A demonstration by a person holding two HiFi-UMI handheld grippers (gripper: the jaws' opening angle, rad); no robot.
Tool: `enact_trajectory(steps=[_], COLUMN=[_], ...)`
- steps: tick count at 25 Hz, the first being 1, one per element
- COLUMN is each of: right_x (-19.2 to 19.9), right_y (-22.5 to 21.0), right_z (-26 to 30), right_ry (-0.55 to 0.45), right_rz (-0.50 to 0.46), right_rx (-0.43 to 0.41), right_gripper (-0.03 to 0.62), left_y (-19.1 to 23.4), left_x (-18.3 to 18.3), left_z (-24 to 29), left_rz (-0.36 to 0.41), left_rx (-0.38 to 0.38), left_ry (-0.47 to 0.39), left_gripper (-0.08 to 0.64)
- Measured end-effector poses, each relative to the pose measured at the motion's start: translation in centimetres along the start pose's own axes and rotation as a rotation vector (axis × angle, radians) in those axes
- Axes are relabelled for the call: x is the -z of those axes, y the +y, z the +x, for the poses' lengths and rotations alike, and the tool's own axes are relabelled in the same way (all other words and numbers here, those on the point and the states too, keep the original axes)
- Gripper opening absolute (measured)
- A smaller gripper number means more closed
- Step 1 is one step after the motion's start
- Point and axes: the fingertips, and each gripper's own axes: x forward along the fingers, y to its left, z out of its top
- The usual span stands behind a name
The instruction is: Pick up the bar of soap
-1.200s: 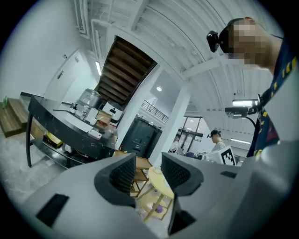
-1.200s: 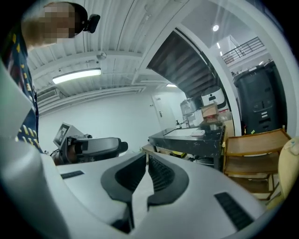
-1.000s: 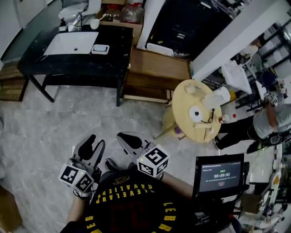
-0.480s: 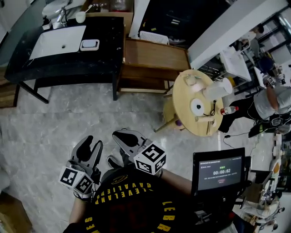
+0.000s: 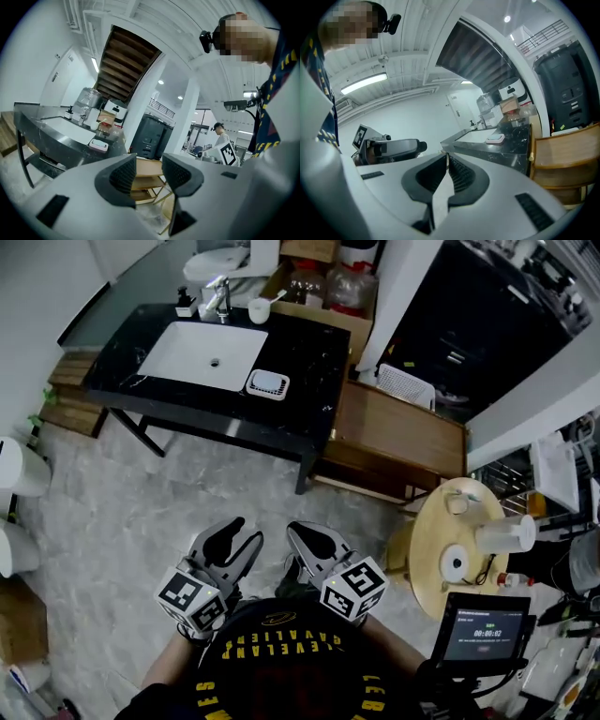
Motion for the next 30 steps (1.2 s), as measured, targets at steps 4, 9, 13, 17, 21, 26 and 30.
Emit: enact_trajectory(steps=[4, 9, 13, 17, 21, 26, 30], right_x=[-2.2, -4.3, -5.0, -6.1, -7.0, -9.0, -10.8], right_y=[-3.8, -7.3, -9.3, -10.6, -12.7, -15.2, -16.8], right_z=[1.3, 3.3, 4.9, 7.1, 9.7, 13.8, 17.0], right_ry=[-0.003, 0.001, 0.005, 0.009, -0.001, -0.027, -0.056], right_rz=[0.007, 0.012, 0.034, 0.04, 0.046, 0.079, 0.101], right_rx=[-0.02, -0.031, -0.035, -0.022, 0.027, 0.124, 0.214], right_gripper=[0.026, 0.026, 0.026, 0.026, 0.026, 0.026, 0.026], left_y=[0.8, 2.7, 4.9, 8.8, 13.5, 20.0, 24.6], left_x=[-1.3, -3.4, -4.7, -6.4, -7.6, -9.3, -9.6], left_z=[3.5, 6.9, 8.9, 10.8, 13.9, 18.4, 22.3], left_rz=[0.042, 0.101, 0.2, 0.279, 0.38, 0.505, 0.612], left_rx=[-0.023, -0.056, -0.07, -0.078, -0.048, 0.035, 0.139], left_ry=[-0.001, -0.001, 0.023, 0.069, 0.129, 0.235, 0.347], left_gripper=[0.183, 0.183, 0.184, 0.184, 0.186, 0.21, 0.23])
